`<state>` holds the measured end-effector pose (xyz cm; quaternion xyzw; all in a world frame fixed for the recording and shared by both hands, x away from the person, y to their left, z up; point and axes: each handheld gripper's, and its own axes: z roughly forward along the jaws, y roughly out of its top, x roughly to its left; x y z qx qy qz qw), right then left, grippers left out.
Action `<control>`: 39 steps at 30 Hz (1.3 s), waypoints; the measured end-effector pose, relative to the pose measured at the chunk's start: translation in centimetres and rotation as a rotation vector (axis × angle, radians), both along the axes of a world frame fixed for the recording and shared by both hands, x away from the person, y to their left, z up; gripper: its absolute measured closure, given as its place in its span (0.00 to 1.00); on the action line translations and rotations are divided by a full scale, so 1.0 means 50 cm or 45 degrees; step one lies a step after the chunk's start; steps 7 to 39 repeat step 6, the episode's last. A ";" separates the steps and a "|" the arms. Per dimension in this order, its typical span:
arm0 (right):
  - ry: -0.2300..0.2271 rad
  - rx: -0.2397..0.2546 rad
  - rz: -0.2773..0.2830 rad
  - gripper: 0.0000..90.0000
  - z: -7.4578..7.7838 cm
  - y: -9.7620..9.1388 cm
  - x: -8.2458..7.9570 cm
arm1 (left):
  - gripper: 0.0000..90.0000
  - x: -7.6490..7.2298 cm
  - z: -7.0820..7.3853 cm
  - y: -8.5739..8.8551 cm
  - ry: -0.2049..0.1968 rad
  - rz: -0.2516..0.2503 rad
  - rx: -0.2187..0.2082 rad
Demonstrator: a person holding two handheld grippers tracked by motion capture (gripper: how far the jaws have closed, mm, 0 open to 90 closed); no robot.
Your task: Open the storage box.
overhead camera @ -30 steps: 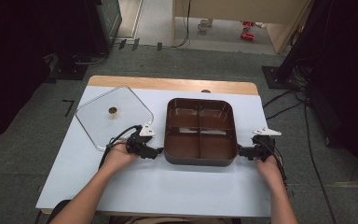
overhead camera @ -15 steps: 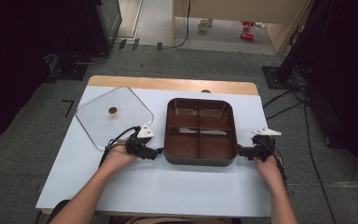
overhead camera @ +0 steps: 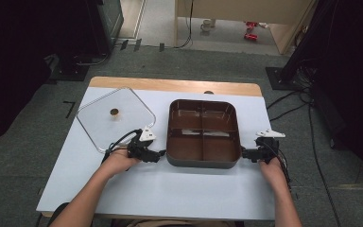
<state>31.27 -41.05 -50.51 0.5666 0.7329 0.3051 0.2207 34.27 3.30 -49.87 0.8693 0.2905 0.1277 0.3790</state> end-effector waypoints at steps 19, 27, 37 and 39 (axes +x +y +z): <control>0.000 -0.001 0.000 0.00 0.000 0.000 0.000 | 0.14 -0.018 -0.002 -0.012 -0.009 0.207 0.028; 0.000 -0.001 0.000 0.00 0.000 0.000 0.000 | 0.14 -0.018 -0.002 -0.012 -0.009 0.207 0.028; 0.000 -0.001 0.000 0.00 0.000 0.000 0.000 | 0.14 -0.018 -0.002 -0.012 -0.009 0.207 0.028; 0.000 -0.001 0.000 0.00 0.000 0.000 0.000 | 0.14 -0.018 -0.002 -0.012 -0.009 0.207 0.028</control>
